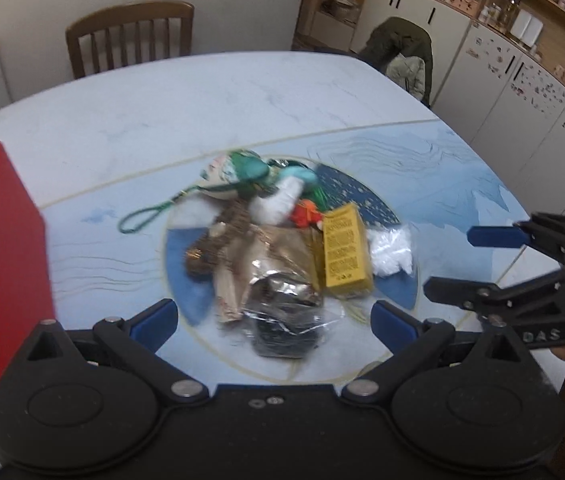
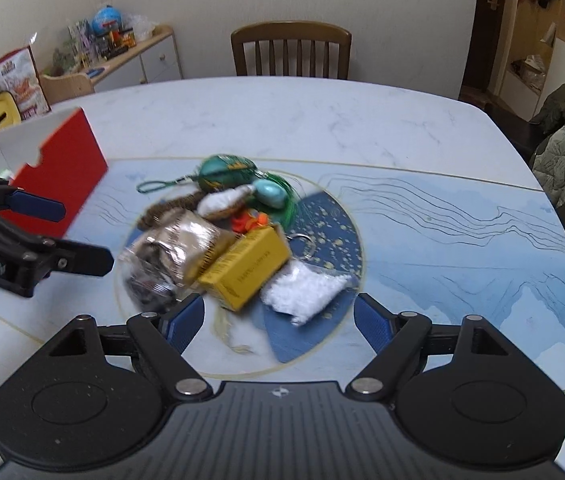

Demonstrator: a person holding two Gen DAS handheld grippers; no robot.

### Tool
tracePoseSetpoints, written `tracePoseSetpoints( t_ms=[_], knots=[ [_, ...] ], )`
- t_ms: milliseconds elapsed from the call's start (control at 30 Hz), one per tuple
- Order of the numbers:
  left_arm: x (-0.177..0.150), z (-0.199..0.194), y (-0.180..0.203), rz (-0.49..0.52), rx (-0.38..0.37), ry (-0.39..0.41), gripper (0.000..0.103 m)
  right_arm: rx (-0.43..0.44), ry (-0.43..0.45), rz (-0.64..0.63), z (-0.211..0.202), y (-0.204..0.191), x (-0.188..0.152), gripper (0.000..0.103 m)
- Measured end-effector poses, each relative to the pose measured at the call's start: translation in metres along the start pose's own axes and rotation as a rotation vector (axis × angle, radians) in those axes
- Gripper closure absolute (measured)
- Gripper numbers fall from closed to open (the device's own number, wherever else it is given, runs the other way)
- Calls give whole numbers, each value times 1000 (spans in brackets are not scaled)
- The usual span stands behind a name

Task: Organize objects
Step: 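Grasp the foam-filled clear bag with the right tool while the left grasps the screw bag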

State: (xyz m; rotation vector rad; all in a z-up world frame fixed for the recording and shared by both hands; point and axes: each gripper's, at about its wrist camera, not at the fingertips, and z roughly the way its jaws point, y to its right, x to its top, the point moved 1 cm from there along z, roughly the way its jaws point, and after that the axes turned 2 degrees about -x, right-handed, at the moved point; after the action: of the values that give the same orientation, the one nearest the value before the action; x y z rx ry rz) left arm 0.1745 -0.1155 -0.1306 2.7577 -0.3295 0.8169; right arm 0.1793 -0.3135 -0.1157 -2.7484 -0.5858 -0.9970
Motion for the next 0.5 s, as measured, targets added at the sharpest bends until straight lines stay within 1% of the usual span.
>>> tracePoseSetpoints(
  t_ms=[133,300,500],
  knots=[
    [-3,14,6,1,10,-14,1,-10,-27,-18,17,11,-4,21],
    [-10,26,12,23,22,-21,1,-3,-38,-21,35,23,-3,21],
    [-17,35,17,24,45,-22,1,19,-53,-49,51,30,0,21]
  ],
)
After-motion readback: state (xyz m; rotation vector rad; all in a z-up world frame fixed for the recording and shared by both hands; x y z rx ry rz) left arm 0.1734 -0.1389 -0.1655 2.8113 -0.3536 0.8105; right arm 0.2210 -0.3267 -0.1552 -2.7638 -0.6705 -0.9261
